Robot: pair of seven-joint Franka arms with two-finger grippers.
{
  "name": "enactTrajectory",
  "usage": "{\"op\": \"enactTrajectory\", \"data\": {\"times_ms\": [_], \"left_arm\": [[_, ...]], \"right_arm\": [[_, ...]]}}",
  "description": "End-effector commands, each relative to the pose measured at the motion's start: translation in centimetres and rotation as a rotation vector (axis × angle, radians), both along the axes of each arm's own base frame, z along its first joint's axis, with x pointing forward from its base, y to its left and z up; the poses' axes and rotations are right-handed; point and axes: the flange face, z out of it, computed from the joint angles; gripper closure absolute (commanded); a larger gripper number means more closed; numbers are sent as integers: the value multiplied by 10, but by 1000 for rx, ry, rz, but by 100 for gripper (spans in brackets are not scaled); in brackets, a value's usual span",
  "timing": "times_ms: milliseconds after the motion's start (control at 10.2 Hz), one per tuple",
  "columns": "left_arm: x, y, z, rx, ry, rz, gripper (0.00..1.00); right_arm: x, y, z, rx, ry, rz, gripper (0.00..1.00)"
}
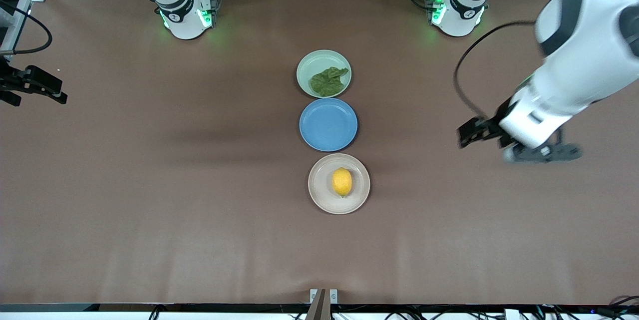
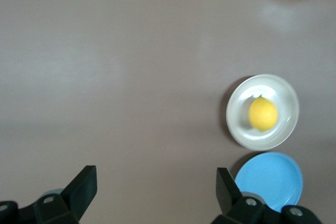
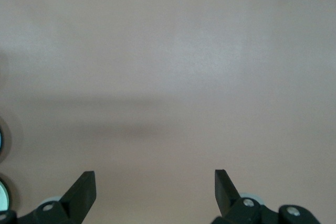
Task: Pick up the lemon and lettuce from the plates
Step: 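Move the left gripper over the lemon on the cream plate, then lower the left gripper and close it on the yellow lemon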
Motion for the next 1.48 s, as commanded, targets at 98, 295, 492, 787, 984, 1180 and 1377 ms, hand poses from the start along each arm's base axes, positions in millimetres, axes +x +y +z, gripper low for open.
{"op": "enactTrajectory", "data": {"times_ms": [98,295,492,787,984,1180,1377], "left_arm": [[20,-80,-57,-111,-73,-13,0],[23,-126,-114,-127,-99,-45,0],[26,-151,-176,-137,-103,-26,0],[11,-203,-252,-181,-137,17,0],[-2,-222,-270,-178,-126,-4,0],[-11,-232,-300,-156,-95,-21,0],[-13,-234,-315,-112,-108,-30,0]], "right_arm": [[1,3,0,5,-8,-5,0],[1,-1,-2,5,2,-4,0],[0,-3,0,5,-1,-8,0],[5,-2,-9,3,14,-5,0],[4,-8,-8,3,15,-15,0],[5,-2,-8,8,12,-17,0],[7,6,-10,62,7,-17,0]]}}
